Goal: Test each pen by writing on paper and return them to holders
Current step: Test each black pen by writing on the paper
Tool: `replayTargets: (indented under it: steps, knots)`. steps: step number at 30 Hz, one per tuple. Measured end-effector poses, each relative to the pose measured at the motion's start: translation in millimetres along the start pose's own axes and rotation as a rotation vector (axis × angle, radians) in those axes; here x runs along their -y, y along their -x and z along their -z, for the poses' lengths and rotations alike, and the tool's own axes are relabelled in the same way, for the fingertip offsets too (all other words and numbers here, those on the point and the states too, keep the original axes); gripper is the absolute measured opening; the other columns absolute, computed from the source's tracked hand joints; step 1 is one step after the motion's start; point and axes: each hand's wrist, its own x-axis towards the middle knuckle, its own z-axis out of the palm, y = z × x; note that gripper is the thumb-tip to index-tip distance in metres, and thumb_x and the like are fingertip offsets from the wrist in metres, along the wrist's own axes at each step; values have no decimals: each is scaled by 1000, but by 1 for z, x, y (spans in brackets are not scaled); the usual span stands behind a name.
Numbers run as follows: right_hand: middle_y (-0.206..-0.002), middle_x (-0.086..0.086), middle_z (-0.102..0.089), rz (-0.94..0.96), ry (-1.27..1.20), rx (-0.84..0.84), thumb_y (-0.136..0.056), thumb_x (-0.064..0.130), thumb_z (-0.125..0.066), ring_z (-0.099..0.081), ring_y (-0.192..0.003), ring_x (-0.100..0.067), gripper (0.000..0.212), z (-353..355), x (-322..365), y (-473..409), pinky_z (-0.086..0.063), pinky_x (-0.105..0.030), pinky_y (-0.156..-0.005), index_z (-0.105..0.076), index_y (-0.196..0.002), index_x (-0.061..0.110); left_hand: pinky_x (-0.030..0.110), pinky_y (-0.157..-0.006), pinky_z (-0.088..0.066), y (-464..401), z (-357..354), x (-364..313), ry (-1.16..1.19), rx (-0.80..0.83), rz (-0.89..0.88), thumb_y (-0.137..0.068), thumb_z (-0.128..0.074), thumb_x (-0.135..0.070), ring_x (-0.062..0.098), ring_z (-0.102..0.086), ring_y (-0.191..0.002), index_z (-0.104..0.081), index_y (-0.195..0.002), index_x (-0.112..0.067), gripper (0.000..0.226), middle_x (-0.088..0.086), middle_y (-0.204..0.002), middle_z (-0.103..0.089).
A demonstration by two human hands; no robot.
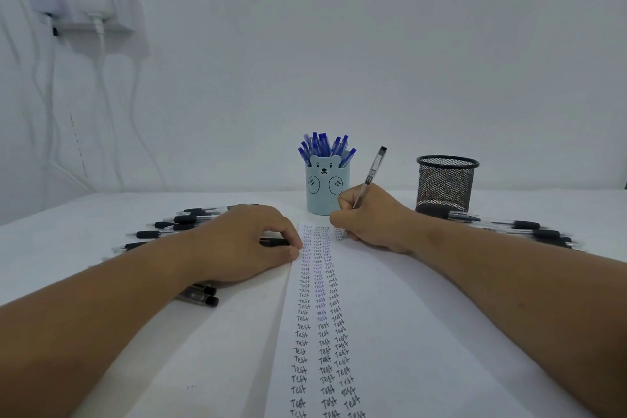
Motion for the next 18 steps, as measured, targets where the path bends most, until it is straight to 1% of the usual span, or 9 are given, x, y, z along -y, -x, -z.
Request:
replayTargets:
  steps: [4,6,8,11,13,15,18]
  knots:
    - [-57,-6,-38,16,26,0,-80,4,-63,-41,-57,-17,33,0,0,0,-27,-23,-50,-39,-58,13,11,-99,-36,0,0,0,-11,-2,-8,-92,-69,-39,-14,-53,-106,-74,-98,-39,8,-28,-105,-66]
    - [-54,-5,-37,6,17,8,-80,4,-62,-41,-57,-17,36,0,0,0,-27,-21,-49,-37,-56,14,8,-97,-35,0,-1,0,-17,-3,-15,-92,-69,-38,-15,-53,-106,-74,-99,-39,8,-28,-104,-66]
    - [-49,0,-36,-3,4,4,-79,4,-62,-43,-57,-18,41,0,-2,-1,-29,-21,-48,-34,-53,18,5,-95,-33,-1,0,0,-22,-2,-17,-93,-68,-39,-16,-52,-105,-74,-99,-39,9,-28,-105,-65]
    - [-49,1,-36,-6,11,1,-80,5,-63,-45,-57,-17,38,0,-2,-1,-29,-22,-50,-36,-55,16,5,-95,-33,-1,0,1,-16,-2,-13,-92,-68,-39,-16,-51,-106,-74,-99,-39,9,-29,-105,-65]
    - [-53,-2,-35,9,38,12,-80,6,-64,-40,-56,-15,33,0,0,0,-27,-22,-51,-40,-58,13,9,-96,-35,-1,0,2,-13,1,-12,-92,-68,-39,-15,-53,-106,-74,-99,-40,8,-28,-104,-65]
    - [-58,-5,-32,28,71,14,-80,7,-64,-31,-55,-13,34,0,2,0,-24,-24,-50,-39,-59,13,11,-97,-36,-1,0,2,-12,0,-14,-92,-68,-39,-14,-53,-106,-73,-98,-40,8,-28,-103,-66]
    - [-58,-4,-30,32,81,4,-81,7,-63,-27,-51,-10,32,1,2,1,-22,-24,-49,-40,-59,13,13,-98,-37,-1,0,1,-1,-6,-11,-92,-69,-39,-12,-54,-106,-74,-97,-40,7,-28,-103,-66]
